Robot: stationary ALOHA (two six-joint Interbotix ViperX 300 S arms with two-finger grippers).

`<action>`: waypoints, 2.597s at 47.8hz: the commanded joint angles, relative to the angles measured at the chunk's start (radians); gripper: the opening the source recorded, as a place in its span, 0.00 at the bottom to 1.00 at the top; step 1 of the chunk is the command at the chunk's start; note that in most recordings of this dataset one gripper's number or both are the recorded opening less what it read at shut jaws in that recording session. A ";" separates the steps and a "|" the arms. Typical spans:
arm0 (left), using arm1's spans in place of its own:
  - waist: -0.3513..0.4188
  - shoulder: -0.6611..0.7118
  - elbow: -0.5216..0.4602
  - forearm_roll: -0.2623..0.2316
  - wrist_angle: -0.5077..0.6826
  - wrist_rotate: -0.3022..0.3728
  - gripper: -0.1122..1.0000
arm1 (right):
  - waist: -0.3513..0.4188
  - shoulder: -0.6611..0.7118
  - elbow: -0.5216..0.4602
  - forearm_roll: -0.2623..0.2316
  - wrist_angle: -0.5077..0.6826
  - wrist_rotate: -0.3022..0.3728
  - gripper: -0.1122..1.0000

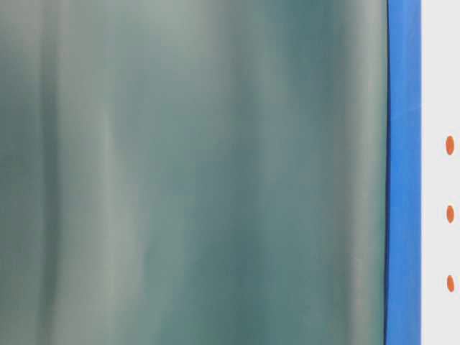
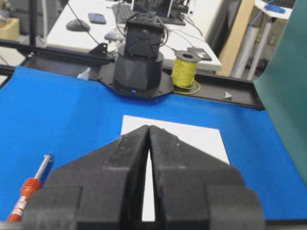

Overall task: Touch the tip of the soldering iron to the mark.
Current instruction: 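Move the right gripper down toward the red-handled soldering iron, then close the right gripper around the soldering iron's red handle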

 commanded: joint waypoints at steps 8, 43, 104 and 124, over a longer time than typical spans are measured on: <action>-0.011 -0.003 -0.015 0.003 -0.008 -0.014 0.10 | 0.041 0.041 -0.058 0.006 0.064 0.009 0.05; -0.011 -0.006 0.000 0.003 -0.006 -0.014 0.10 | 0.140 0.472 -0.273 0.009 0.147 0.167 0.70; 0.038 -0.006 0.020 0.003 -0.005 -0.015 0.10 | 0.262 1.269 -0.744 0.012 0.314 0.445 0.85; 0.038 -0.006 0.023 0.003 0.009 -0.015 0.10 | 0.264 1.292 -0.758 0.009 0.307 0.449 0.54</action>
